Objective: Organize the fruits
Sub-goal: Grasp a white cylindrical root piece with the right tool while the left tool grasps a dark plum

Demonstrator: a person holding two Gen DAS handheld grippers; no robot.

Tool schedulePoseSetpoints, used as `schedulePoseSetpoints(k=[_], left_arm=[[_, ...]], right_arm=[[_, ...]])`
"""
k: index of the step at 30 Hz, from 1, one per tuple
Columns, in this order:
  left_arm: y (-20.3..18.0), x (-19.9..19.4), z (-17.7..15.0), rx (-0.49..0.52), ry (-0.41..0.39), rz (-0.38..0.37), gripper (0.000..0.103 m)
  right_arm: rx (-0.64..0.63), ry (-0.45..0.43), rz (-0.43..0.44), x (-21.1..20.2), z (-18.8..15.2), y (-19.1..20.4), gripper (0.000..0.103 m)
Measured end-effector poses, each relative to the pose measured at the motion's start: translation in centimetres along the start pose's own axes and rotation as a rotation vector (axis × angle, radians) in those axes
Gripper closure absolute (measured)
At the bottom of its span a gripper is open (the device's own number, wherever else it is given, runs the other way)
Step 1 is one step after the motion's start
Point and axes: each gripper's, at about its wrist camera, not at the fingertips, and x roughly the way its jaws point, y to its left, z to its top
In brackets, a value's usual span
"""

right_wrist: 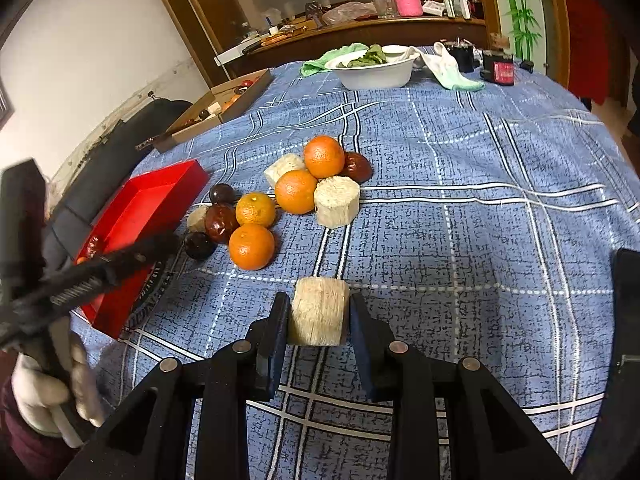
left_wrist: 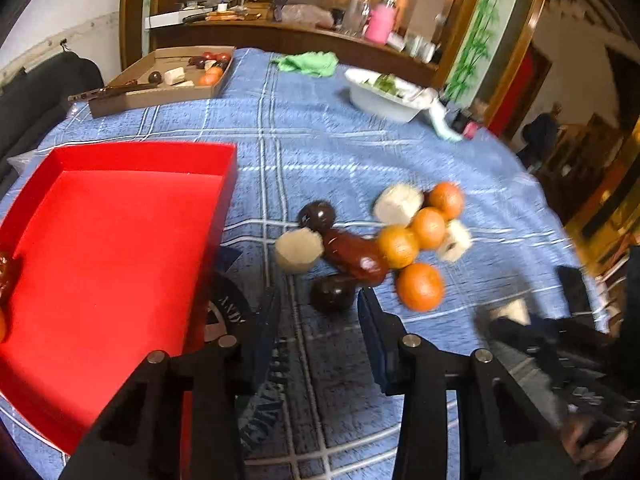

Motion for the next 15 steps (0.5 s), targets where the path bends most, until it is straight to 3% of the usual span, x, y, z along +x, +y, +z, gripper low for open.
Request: schedulePoseSetpoints(k=[3, 5, 9, 10, 13, 15], left_arm=[[-0.5, 0.9, 0.2, 0.018, 0.011, 0.025, 0.061], [-1.1, 1.4, 0.4, 0.044, 0.012, 0.046, 0.052], [-2.1, 2.4, 0.7, 0.086, 0.013, 0.069, 0.052], [-2.3, 2.9, 0.6, 0.095, 0.029, 0.072, 0.054], [-2.3, 2.7, 0.4, 0.097, 0.030, 0.055, 0.080], [-2.2, 2.2, 0.3, 0.087, 0.021, 0.040, 0.080]], right_arm=[[0.000, -0.007, 0.022, -0.1, 0.0, -0.1, 0.071], [-0.002, -0.004, 0.030, 0.0, 0.0, -0.1, 0.071], [-0.013, 0.001, 0.034, 0.1, 0.0, 0.1, 0.071], [-0.017, 0.003, 0.033, 0.2, 0.0, 0.1, 0.071], [-0.032, 0.008, 0.023, 0.3, -0.1, 0.4, 0.071], [-0.039, 0.009, 0.017, 0.4, -0.1, 0.5, 0.071]])
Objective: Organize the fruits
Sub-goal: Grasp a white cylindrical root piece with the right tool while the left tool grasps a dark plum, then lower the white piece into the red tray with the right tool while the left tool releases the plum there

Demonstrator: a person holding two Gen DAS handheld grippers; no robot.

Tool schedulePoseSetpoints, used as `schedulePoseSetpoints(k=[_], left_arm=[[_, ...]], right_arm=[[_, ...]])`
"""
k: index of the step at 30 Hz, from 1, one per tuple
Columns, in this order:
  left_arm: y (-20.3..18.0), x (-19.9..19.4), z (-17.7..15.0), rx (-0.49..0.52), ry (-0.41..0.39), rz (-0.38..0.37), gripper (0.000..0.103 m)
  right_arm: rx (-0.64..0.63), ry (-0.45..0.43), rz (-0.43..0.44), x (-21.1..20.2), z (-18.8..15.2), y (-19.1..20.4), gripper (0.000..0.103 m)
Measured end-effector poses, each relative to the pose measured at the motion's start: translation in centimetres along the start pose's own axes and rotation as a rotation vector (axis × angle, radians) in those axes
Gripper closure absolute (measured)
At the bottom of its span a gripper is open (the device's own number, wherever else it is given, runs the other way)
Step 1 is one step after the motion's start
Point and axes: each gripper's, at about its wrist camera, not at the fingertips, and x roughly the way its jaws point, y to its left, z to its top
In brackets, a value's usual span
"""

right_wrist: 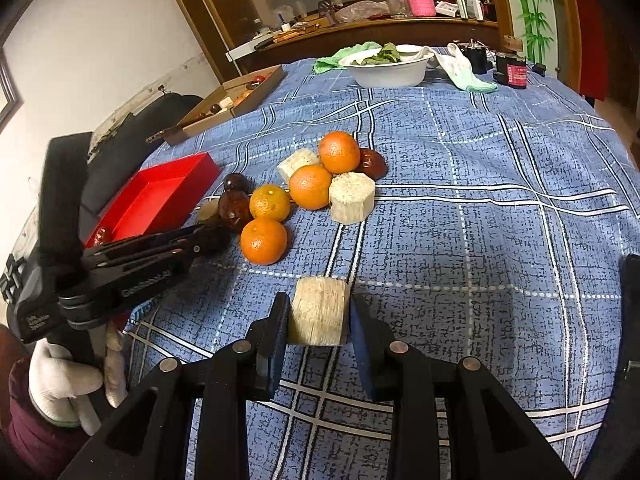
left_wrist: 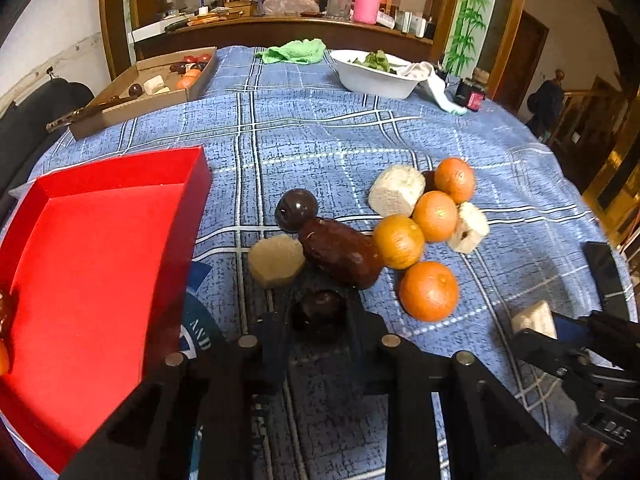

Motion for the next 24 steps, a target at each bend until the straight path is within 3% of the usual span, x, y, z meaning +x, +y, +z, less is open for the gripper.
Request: schedulePoseSetpoints(k=[7, 10, 17, 24], left_arm=[[3.2, -5.1, -0.4, -0.128, -0.105, -0.078, 0.080], [5.8, -7.8, -0.6, -0.189, -0.166, -0.067, 0.079], [11.7, -11.0, -1.5, -0.289, -0.238, 0.055, 0.079], [17.1, -11.5, -3.6, -0.391, -0.242, 0.151, 0.079]], right_arm=[[-0.015, -0.029, -0.035, -0.6, -0.1, 0.5, 0.071], [-0.003, -0.034, -0.009, -1.2, -0.1, 1.2, 0.071], [-0.109, -0.058, 0.052, -2.1, 1.7, 7.6, 0.071], [-0.201, -0.012, 0.168, 1.0, 3.4, 15.4, 0.070]])
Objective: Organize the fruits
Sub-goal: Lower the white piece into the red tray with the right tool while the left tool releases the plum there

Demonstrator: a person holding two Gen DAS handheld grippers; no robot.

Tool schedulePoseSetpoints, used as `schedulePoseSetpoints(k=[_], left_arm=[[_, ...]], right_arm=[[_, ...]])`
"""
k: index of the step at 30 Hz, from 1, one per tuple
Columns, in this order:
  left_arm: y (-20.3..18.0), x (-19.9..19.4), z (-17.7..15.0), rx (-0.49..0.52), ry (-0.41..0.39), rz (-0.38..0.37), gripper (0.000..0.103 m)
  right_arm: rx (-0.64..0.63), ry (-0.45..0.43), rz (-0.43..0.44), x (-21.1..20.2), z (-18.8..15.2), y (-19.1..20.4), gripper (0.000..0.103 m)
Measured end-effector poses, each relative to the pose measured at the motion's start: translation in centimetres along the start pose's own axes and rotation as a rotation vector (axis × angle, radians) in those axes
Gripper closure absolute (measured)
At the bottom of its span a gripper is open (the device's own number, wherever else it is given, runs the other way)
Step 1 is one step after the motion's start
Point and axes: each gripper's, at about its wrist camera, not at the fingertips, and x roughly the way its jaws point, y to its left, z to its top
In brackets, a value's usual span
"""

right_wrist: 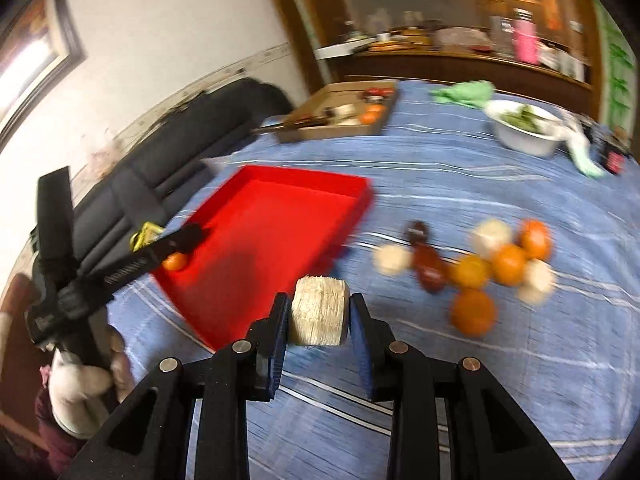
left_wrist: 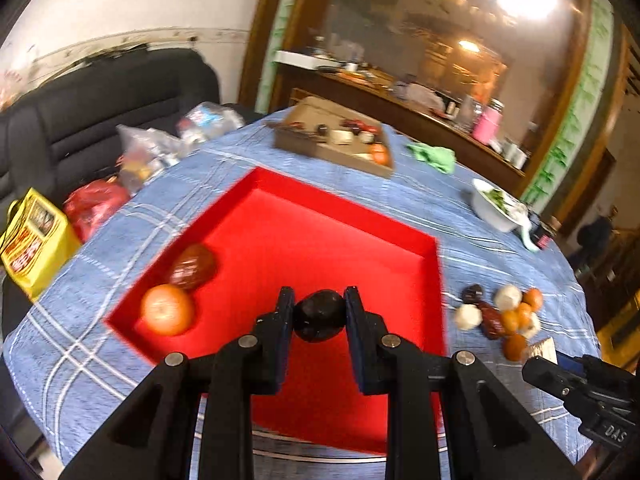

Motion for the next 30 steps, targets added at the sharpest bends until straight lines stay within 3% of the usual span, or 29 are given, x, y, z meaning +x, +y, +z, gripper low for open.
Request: schedulePoseSetpoints(k=[6, 12, 14, 20, 26, 30], left_arm=[[2.5, 0.3, -0.3, -0.048, 0.007, 0.023, 0.079], [4.1, 0.4, -0.5, -0.075, 0.008, 0.038, 0.075], [4.4, 0.4, -0.5, -0.079, 0.006, 0.048, 0.056], [3.8, -0.4, -0.4, -0.049, -0.032, 0.081, 0.035], [2.8, -1.0, -0.2, -0.021, -0.050, 0.090, 0.028], [1.9, -1.4, -0.2, 0.004, -0.055, 0.090, 0.028]], right_arm=[[-0.103, 0.053, 0.035, 4.9, 1.5, 5.2, 0.070], [-0.129, 0.121, 0.031, 9.3, 1.4, 7.0, 0.070], [-0.129, 0.131, 0.032, 10.1, 1.3, 7.1, 0.070], [-0.127, 0.128, 0.043, 10.9, 1.4, 7.3, 0.069], [-0.115, 0.088, 0.041, 9.7, 1.6, 7.2, 0.063], [-0.077, 0.051, 0.036, 7.8, 1.5, 6.1, 0.052]])
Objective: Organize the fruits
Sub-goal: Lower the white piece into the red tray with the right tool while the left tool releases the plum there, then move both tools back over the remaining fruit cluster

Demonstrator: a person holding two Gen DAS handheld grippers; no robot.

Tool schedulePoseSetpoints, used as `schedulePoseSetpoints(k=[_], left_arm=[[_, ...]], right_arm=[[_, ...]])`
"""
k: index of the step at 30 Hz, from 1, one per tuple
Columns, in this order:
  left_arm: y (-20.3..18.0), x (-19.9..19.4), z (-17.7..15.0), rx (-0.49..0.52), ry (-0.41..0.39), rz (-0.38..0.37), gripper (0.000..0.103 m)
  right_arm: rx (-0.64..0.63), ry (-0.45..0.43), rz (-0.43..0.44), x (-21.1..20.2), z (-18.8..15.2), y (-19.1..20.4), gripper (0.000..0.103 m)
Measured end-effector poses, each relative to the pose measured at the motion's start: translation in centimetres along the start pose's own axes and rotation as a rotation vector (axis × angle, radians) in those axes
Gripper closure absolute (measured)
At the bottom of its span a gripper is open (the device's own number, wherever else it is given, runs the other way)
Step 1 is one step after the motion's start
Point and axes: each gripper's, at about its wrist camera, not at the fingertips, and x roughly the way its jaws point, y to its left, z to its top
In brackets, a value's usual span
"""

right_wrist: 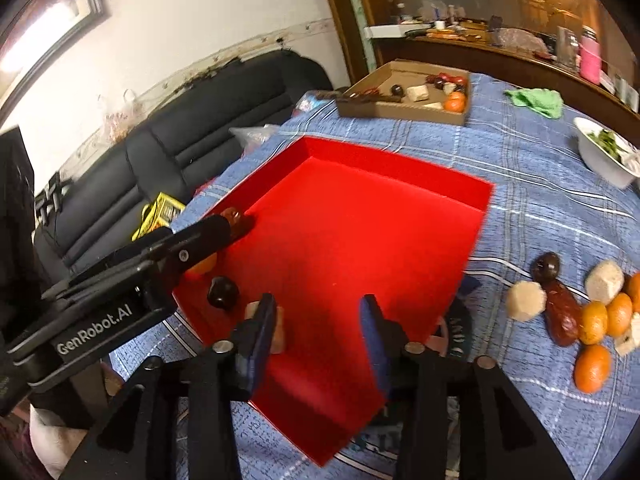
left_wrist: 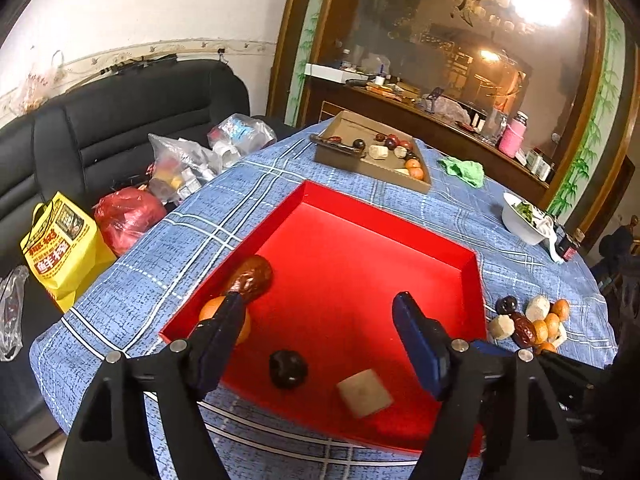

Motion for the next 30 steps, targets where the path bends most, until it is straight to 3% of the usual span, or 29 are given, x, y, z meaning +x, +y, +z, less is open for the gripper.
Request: schedulePoseSetpoints(k=[8, 19, 26, 30], left_arm=[[-2.0, -1.0, 0.0, 0.059, -0.016, 0.008, 0.028], [-4.8, -1.8, -0.4, 0.108, 0.010, -0.051, 0.027], [-5.2, -1.5, -0.7, 0.062, 0.034, -0.098, 0.024], [-7.6, -1.1, -1.4, 0.092, 0.063, -0.155, 0.024]], right_arm=[[0.081, -0.053, -0.025, -3.2, -1.0, -2.5, 0.049], [0.170, -0.090, -0.071, -6.6, -3.8, -6.9, 0.048], [0.283, -0.126, -0.187, -10.8, -6.6, -13.2, 0.045], [0.325, -0.113, -0.235, -11.5, -7.6, -15.6, 0.045]])
